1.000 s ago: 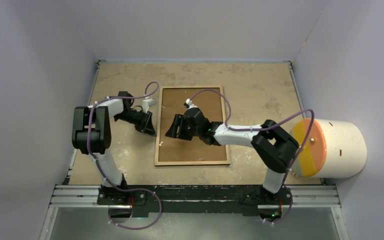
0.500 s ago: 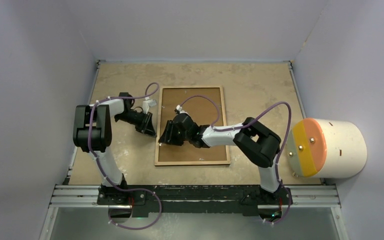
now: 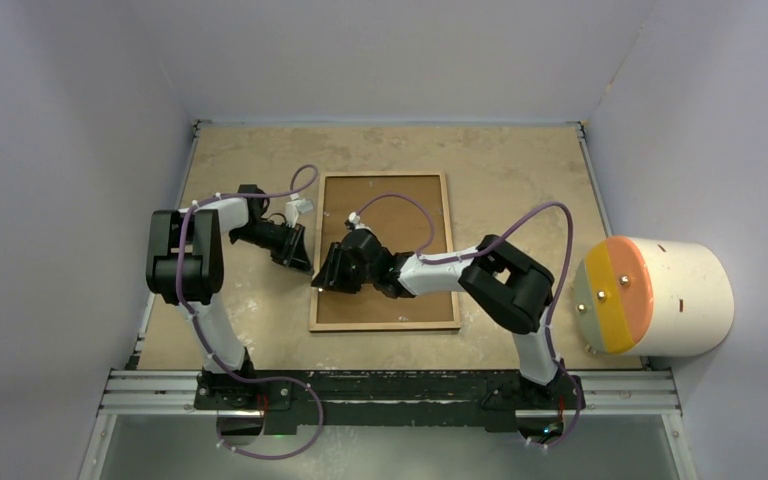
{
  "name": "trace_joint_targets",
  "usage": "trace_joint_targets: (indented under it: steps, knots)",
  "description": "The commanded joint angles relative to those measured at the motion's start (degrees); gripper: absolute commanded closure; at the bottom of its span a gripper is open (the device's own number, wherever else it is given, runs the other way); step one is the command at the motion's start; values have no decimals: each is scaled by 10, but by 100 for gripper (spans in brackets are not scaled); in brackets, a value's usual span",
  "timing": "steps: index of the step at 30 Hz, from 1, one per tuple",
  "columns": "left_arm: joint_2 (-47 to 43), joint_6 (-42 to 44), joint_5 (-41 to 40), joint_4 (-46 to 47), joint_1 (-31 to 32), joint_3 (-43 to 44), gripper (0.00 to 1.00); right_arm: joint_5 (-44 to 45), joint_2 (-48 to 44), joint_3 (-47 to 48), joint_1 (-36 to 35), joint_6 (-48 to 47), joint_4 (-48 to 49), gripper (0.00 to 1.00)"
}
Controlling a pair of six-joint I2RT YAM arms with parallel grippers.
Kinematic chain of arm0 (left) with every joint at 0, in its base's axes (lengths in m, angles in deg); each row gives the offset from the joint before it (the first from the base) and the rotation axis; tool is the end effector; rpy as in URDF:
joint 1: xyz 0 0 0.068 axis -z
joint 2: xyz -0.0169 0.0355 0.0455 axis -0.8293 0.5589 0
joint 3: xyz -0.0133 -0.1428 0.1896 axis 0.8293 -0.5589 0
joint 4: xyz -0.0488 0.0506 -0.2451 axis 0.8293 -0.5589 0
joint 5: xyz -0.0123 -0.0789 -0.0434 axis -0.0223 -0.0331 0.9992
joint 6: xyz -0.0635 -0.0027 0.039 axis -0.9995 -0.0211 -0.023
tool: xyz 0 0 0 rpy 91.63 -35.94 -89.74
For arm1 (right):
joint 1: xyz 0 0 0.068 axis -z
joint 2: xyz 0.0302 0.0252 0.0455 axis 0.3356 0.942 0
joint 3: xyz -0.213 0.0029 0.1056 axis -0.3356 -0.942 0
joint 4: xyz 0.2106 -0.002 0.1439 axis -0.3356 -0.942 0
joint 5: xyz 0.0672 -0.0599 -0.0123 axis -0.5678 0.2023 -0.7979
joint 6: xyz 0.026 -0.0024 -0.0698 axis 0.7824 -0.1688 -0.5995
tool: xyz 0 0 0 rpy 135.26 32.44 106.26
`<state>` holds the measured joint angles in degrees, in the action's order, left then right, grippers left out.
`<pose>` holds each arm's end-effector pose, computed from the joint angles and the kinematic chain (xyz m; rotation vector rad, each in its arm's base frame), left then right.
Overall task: Put the photo into the frame
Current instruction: Install the photo frame at the center of the board.
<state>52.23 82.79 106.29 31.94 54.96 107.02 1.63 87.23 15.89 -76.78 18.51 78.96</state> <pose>0.3004 -0.0435 0.0869 0.6641 2.5607 -1.2338 0.2316 0.3677 0.1104 0.0468 2.3778 1.2423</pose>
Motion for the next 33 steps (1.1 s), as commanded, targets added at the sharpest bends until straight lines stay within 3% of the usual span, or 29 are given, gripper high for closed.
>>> trace_joint_targets:
  steps: [1,19,33]
  knots:
    - [-2,2,14,24,6,3,87,1,11,10,-6,14,-10,57]
    - [-2,6,15,23,6,3,88,53,24,34,-7,64,-28,64]
    - [-1,9,15,20,6,4,89,31,5,-21,-7,180,121,62]
